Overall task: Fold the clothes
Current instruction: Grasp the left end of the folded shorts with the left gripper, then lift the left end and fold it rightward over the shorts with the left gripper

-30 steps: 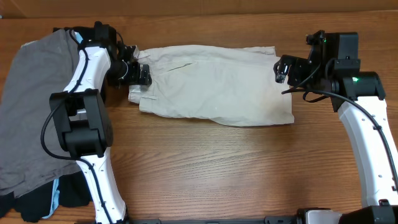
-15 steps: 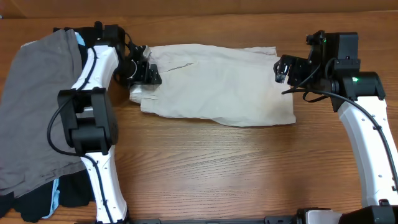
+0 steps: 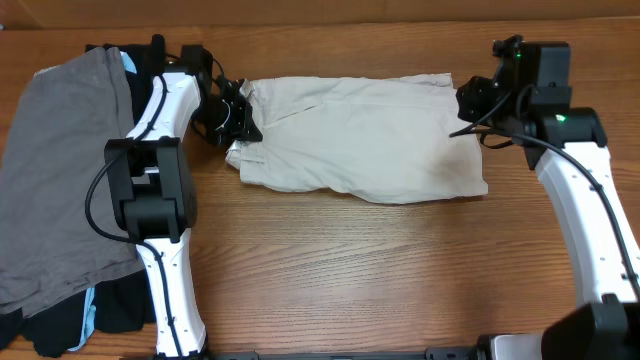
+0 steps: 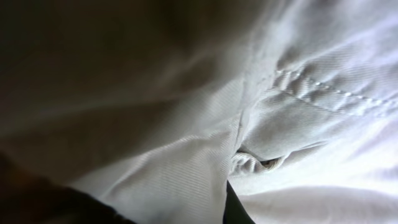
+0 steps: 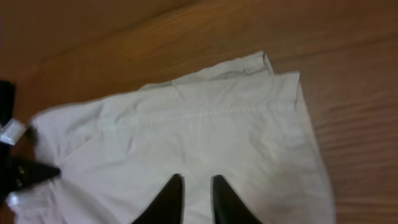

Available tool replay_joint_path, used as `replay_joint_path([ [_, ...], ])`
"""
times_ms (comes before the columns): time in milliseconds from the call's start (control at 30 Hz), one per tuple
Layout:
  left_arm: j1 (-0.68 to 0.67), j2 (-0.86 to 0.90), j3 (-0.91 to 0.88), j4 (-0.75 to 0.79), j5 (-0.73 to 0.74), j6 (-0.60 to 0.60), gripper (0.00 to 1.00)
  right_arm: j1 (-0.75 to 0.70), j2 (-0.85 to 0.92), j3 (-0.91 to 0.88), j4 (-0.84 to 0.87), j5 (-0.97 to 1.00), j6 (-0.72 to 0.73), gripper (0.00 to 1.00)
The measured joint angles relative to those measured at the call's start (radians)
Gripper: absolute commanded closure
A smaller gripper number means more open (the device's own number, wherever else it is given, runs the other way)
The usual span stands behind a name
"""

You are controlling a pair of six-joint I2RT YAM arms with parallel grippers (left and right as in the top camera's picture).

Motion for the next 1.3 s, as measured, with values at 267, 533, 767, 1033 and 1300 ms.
replay_joint_path([
  [267,0.000,-0.031,0.061,-0.245,-0.046,0.047,0.96,0.000,0.143,0.000,0.029,-0.045,0.063,0.96],
  [533,0.000,-0.238,0.189,-0.362,-0.153,0.074,0.96,0.000,0.296,0.000,-0.020,-0.159,0.083,0.96],
  [767,-0.001,-0.336,0.243,-0.399,-0.203,0.078,0.96,0.000,0.320,-0.016,-0.071,-0.228,0.088,0.96],
  [1033,-0.080,-0.338,0.242,-0.378,-0.224,0.077,0.96,0.000,0.321,-0.072,-0.069,-0.270,0.089,0.96],
  [1300,-0.275,-0.335,0.238,-0.265,-0.228,0.002,0.96,0.000,0.321,-0.072,-0.063,-0.284,0.092,0.96],
])
